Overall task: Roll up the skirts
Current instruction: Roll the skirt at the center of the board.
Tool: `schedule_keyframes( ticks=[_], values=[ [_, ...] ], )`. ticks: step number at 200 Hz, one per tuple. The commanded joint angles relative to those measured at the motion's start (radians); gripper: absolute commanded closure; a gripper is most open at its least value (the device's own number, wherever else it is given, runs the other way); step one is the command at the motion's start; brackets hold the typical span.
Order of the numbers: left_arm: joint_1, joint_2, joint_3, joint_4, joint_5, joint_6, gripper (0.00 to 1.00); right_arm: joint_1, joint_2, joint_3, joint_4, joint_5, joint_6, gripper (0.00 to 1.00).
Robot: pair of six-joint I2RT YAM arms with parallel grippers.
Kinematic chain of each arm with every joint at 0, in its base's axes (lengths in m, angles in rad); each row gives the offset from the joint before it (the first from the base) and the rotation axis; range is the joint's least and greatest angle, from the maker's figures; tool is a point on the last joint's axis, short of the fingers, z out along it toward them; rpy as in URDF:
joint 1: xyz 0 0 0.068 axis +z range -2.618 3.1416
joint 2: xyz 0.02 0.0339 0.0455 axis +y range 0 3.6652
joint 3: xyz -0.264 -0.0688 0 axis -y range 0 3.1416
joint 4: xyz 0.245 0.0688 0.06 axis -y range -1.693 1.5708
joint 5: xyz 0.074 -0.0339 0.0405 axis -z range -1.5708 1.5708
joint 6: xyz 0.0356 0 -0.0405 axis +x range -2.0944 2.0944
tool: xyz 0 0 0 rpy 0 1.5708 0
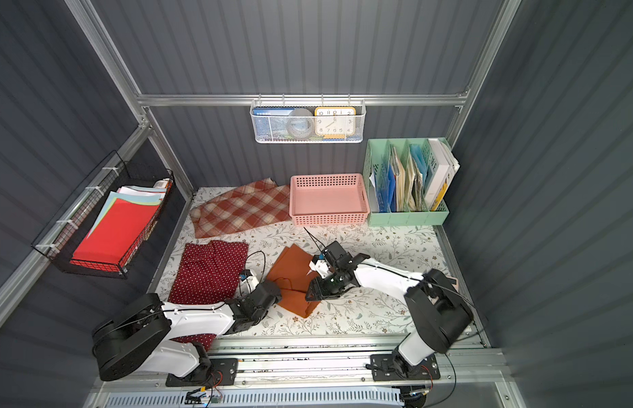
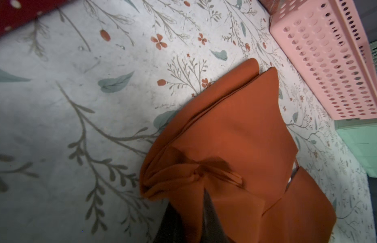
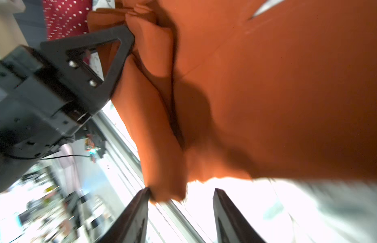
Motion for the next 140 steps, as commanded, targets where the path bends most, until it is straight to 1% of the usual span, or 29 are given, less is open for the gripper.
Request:
schedule_keyframes(
  ticks=[1,13,22,27,38,46,56,65,74,84,93,96,105,112,124,140],
  values=[
    [-0.021,0.027,0.029,-0.124,-0.025,-0.013,1.0,0.11,-0.129,0.026,-0.193,0.316,-0.01,0.44],
    [-0.028,0.027,0.04,-0.135,-0.027,-0.011,1.0,0.22,-0.185,0.034,-0.202,0.459,-0.02,0.44],
    [-0.032,0.022,0.042,-0.136,-0.025,-0.01,1.0,0.287,-0.202,0.03,-0.178,0.517,-0.037,0.44],
    [-0.033,0.022,0.046,-0.142,-0.025,-0.008,1.0,0.325,-0.207,0.024,-0.161,0.571,-0.041,0.45],
    [-0.035,0.016,0.051,-0.152,-0.027,-0.008,1.0,0.421,-0.209,0.005,-0.093,0.669,-0.081,0.44],
    [-0.036,0.013,0.053,-0.158,-0.029,-0.011,1.0,0.489,-0.208,-0.013,-0.043,0.779,-0.107,0.43],
    [-0.036,0.01,0.048,-0.156,-0.026,-0.012,1.0,0.544,-0.204,-0.04,0.044,0.838,-0.157,0.4],
    [-0.035,0.008,0.047,-0.158,-0.022,-0.016,1.0,0.585,-0.193,-0.053,0.094,0.907,-0.188,0.35],
    [-0.037,0.007,0.043,-0.152,-0.012,-0.02,1.0,0.613,-0.171,-0.069,0.15,0.946,-0.233,0.33],
    [-0.035,0.004,0.041,-0.146,-0.001,-0.025,1.0,0.645,-0.132,-0.066,0.166,1.029,-0.269,0.29],
    [-0.035,0.002,0.039,-0.142,0.005,-0.027,1.0,0.661,-0.095,-0.058,0.168,1.097,-0.294,0.28],
    [-0.036,-0.001,0.037,-0.14,0.012,-0.028,1.0,0.693,-0.083,-0.054,0.168,1.122,-0.297,0.28],
    [-0.035,-0.003,0.032,-0.138,0.02,-0.03,1.0,0.738,-0.066,-0.057,0.176,1.198,-0.3,0.27],
    [-0.035,-0.009,0.026,-0.132,0.032,-0.026,1.0,0.771,-0.068,-0.082,0.209,1.241,-0.306,0.24],
    [-0.032,-0.018,0.022,-0.129,0.049,-0.02,1.0,0.813,-0.062,-0.105,0.194,1.297,-0.285,0.24],
    [-0.004,-0.026,0.014,-0.109,0.1,-0.001,1.0,0.866,-0.058,-0.112,0.109,1.413,-0.2,0.23]
  ],
)
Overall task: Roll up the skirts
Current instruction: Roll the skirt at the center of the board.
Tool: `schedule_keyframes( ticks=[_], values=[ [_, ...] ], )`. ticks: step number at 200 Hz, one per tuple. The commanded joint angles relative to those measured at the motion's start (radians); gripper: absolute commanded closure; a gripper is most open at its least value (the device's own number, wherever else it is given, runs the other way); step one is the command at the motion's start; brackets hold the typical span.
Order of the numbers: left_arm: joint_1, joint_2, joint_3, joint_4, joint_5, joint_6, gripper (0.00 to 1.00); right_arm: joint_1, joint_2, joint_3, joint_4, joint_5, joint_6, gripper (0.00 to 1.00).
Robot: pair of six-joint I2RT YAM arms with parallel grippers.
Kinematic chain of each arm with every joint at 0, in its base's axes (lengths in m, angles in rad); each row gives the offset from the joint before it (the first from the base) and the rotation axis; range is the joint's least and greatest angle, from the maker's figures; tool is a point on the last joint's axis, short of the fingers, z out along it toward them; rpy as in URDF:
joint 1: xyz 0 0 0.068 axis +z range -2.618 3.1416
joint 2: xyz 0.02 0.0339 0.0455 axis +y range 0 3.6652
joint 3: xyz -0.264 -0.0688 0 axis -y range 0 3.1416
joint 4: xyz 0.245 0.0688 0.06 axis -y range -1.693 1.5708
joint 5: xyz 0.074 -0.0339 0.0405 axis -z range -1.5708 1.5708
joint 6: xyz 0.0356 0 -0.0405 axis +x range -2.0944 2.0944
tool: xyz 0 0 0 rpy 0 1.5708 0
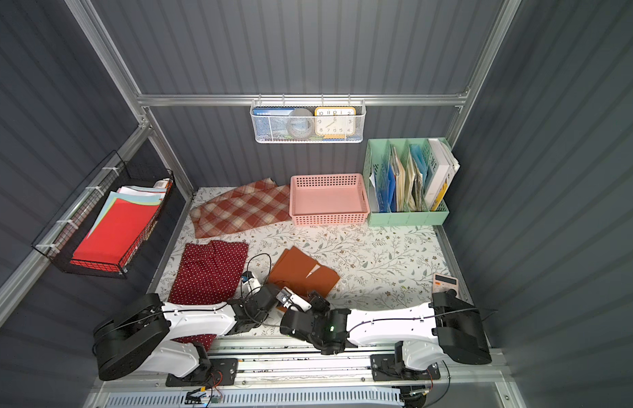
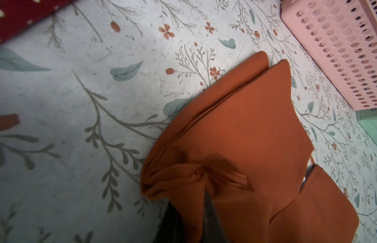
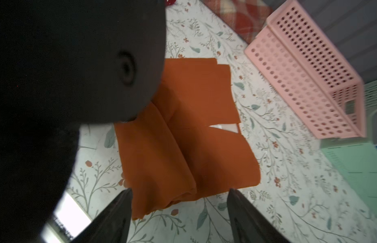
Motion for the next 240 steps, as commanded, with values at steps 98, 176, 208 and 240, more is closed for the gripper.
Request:
schedule_keyframes(
  ticks=[98,176,208,240],
  values=[
    [0.067,0.005,0.036,0.004,0.173,0.084,1.0,0.217,0.346,0.238,-0.432,0.192,0.132,0.11],
    [0.067,0.004,0.02,0.024,0.184,0.077,1.0,0.099,0.469,0.319,-0.388,0.145,-0.04,0.1],
    [0.067,-0.001,0.019,0.022,0.187,0.077,1.0,0.059,0.496,0.345,-0.367,0.082,-0.066,0.1],
    [0.067,-0.023,0.022,0.005,0.192,0.079,1.0,0.014,0.536,0.352,-0.359,0.042,-0.081,0.1]
  ],
)
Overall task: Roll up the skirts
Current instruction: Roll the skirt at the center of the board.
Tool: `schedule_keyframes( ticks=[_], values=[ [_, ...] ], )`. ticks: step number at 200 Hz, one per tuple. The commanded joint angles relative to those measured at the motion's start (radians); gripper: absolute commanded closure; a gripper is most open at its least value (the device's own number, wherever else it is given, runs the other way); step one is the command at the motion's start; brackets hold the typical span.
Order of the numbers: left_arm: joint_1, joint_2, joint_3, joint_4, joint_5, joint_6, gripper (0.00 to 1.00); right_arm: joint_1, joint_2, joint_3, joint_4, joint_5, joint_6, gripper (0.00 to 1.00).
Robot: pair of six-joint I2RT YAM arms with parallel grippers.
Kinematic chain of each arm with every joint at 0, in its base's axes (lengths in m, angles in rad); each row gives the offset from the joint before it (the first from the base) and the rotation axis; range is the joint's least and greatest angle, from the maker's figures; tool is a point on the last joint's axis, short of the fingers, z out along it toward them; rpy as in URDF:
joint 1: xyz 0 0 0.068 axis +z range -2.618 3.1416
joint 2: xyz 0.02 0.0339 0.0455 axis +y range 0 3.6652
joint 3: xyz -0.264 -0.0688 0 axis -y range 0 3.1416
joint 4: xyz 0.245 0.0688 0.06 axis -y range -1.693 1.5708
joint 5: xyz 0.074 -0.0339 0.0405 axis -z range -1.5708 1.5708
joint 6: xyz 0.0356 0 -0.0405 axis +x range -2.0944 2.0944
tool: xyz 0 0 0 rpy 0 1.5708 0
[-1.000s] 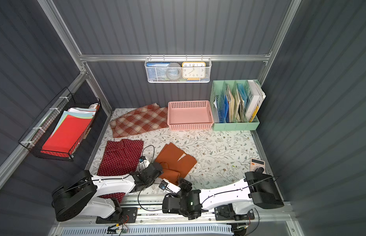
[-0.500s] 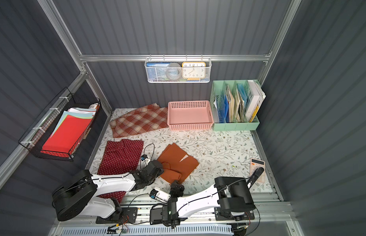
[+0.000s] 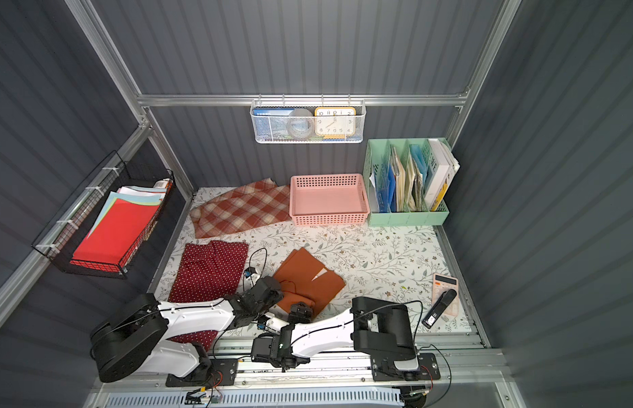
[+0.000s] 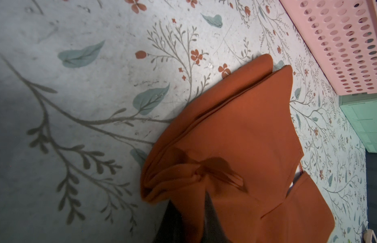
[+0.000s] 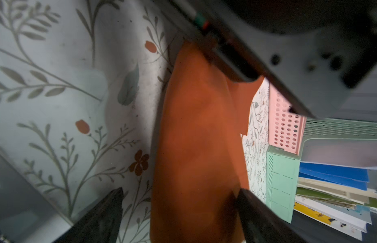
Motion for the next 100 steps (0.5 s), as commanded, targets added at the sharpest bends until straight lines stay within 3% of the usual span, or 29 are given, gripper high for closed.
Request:
schedule_keyframes(
  ticks=[1,54,100],
  values=[
    [-0.004,-0.018,-0.003,-0.025,0.025,0.019,1.0,-0.039,0.033,0.029,0.01,-0.028,-0.017,0.1],
    [-0.004,-0.019,0.007,-0.027,0.041,0.017,1.0,-0.069,0.102,0.068,0.025,-0.008,-0.073,0.17],
    [-0.004,-0.037,0.004,-0.024,0.05,0.014,1.0,-0.107,0.155,0.121,-0.015,-0.036,-0.055,0.34]
  ],
)
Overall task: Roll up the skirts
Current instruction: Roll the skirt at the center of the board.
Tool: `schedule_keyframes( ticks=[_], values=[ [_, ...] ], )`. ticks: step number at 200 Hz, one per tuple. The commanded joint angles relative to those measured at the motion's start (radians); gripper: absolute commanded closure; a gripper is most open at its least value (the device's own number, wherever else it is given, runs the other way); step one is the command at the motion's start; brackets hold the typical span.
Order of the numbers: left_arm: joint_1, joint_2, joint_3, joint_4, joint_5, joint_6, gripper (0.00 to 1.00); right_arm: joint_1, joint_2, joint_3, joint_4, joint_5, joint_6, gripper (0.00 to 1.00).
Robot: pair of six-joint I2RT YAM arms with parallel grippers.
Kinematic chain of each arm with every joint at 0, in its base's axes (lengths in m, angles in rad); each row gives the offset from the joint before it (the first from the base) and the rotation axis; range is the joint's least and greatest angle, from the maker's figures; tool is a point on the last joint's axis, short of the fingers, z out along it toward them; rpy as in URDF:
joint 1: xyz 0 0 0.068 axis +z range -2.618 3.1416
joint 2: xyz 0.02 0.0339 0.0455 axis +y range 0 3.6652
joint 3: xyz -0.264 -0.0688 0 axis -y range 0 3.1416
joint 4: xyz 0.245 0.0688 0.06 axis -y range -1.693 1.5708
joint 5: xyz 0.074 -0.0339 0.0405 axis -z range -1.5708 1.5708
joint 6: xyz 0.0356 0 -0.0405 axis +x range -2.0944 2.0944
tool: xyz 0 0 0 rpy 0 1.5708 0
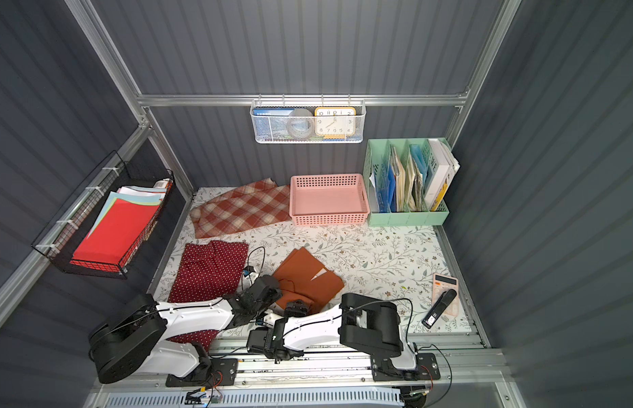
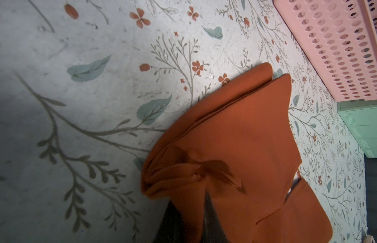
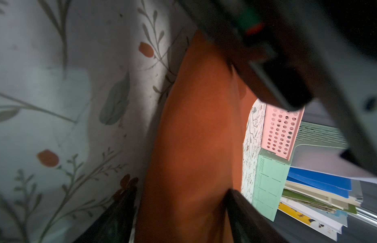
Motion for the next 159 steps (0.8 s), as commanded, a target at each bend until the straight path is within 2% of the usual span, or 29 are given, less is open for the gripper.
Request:
schedule_keyframes(
  ticks=[1,26,67,81,91,96,129,159],
  values=[
    [-0.02,-0.029,0.004,-0.024,0.048,0.007,1.0,-0.06,0.063,0.033,0.024,-0.054,0.025,0.34],
    [-0.02,-0.055,-0.003,-0.029,0.048,0.008,1.0,-0.075,0.076,0.059,-0.002,-0.102,0.057,0.55],
    [-0.02,-0.098,-0.008,-0.048,0.048,0.007,1.0,-0.084,0.061,0.049,-0.025,-0.186,0.087,0.67],
    [-0.02,-0.126,-0.013,-0.065,0.039,0.003,0.86,-0.13,0.032,0.025,-0.007,-0.272,0.098,0.73],
    [-0.02,-0.155,-0.013,-0.092,0.021,-0.005,0.61,-0.141,0.006,0.0,0.016,-0.323,0.108,0.76],
    [-0.02,-0.172,-0.013,-0.114,0.005,-0.012,0.54,-0.148,-0.007,-0.012,0.026,-0.355,0.111,0.77],
    [-0.019,-0.333,-0.007,-0.28,-0.131,-0.051,0.3,-0.212,-0.109,-0.131,0.126,-0.554,0.143,0.81],
    [-0.015,-0.472,-0.003,-0.399,-0.24,-0.071,0.2,-0.276,-0.193,-0.239,0.222,-0.709,0.173,0.82]
  ],
)
